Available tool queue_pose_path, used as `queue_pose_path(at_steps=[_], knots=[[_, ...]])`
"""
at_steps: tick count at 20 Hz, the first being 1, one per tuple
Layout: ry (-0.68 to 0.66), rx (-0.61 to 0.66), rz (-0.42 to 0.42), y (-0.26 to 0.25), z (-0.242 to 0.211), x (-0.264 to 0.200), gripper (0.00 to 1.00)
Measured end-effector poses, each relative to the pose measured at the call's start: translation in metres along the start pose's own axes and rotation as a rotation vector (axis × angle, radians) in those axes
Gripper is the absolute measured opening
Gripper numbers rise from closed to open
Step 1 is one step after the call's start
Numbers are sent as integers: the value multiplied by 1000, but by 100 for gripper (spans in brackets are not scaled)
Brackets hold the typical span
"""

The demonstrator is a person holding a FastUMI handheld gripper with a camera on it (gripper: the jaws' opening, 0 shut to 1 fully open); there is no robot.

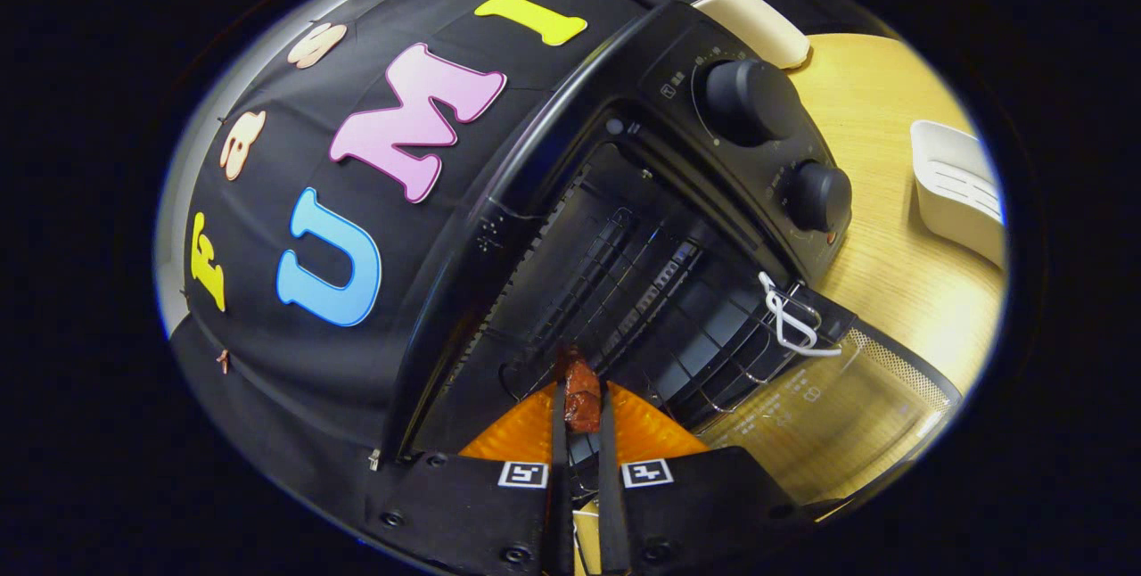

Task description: Open the toaster oven, put the food inside, and close the toaster oven door.

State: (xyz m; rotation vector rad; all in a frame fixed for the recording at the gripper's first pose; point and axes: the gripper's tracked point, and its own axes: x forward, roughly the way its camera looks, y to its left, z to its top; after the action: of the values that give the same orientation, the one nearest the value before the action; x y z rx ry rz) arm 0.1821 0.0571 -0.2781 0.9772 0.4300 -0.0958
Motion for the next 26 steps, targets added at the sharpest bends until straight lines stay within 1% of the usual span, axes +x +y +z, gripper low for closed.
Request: queue_pose_path(at_steps=[1, 3, 5, 7, 9, 10, 13, 15, 20, 26], knots=[[6, -20, -11, -2, -2, -2, 16], [14, -77, -58, -10, -4, -5, 23], [32, -119, -53, -5, -10, -9, 42], [38, -205, -27, 7, -12, -16, 64], [37, -299, -25, 9, -13, -23, 86], [37, -324, -27, 9, -14, -27, 97], [48, -368, -39, 4, -14, -38, 98], [50, -428, -54, -3, -13, -47, 98], [81, -558, -51, -8, -20, -71, 98], [103, -803, -32, -15, -27, -111, 98]])
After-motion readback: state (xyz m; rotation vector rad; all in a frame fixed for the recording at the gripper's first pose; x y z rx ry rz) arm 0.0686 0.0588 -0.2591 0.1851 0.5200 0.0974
